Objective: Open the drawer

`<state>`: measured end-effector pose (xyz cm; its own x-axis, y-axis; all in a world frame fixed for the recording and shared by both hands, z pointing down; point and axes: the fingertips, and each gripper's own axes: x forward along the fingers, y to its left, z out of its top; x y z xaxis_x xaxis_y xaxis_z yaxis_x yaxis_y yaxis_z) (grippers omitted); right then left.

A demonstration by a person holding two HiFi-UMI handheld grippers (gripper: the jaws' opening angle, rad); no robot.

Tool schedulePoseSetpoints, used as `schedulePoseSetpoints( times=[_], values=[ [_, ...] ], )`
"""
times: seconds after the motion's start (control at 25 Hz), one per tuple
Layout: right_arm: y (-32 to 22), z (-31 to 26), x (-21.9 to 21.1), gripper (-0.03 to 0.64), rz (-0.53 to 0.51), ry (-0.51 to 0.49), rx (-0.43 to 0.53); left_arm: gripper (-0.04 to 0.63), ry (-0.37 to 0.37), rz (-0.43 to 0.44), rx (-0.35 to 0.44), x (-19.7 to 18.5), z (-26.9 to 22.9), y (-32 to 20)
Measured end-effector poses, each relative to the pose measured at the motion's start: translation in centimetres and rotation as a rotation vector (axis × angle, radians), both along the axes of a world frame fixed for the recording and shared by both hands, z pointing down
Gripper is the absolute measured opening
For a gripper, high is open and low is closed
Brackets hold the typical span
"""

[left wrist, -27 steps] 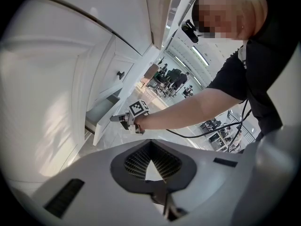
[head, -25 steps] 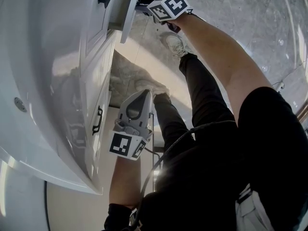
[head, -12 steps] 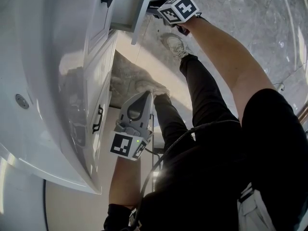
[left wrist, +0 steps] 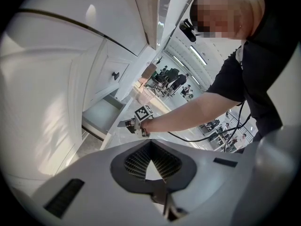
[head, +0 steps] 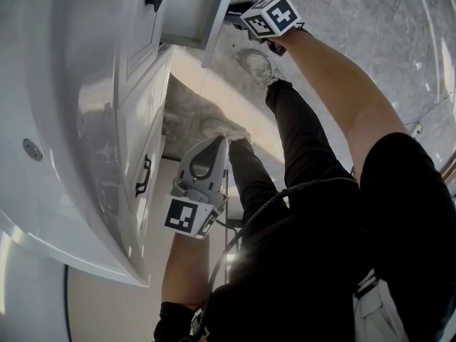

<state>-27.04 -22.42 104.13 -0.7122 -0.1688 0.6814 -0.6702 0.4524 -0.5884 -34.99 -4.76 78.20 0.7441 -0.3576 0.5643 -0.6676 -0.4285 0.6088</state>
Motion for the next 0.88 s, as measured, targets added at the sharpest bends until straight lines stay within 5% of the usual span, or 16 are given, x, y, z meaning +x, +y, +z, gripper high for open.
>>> schedulePoseSetpoints(
  times=[0.88],
  values=[
    [1.7,-0.1,2.3,0.126,0.042,-0.004,-0.018,-0.009,-0.016,0.012,-0.006,0.7,0.0,0.6]
  ],
)
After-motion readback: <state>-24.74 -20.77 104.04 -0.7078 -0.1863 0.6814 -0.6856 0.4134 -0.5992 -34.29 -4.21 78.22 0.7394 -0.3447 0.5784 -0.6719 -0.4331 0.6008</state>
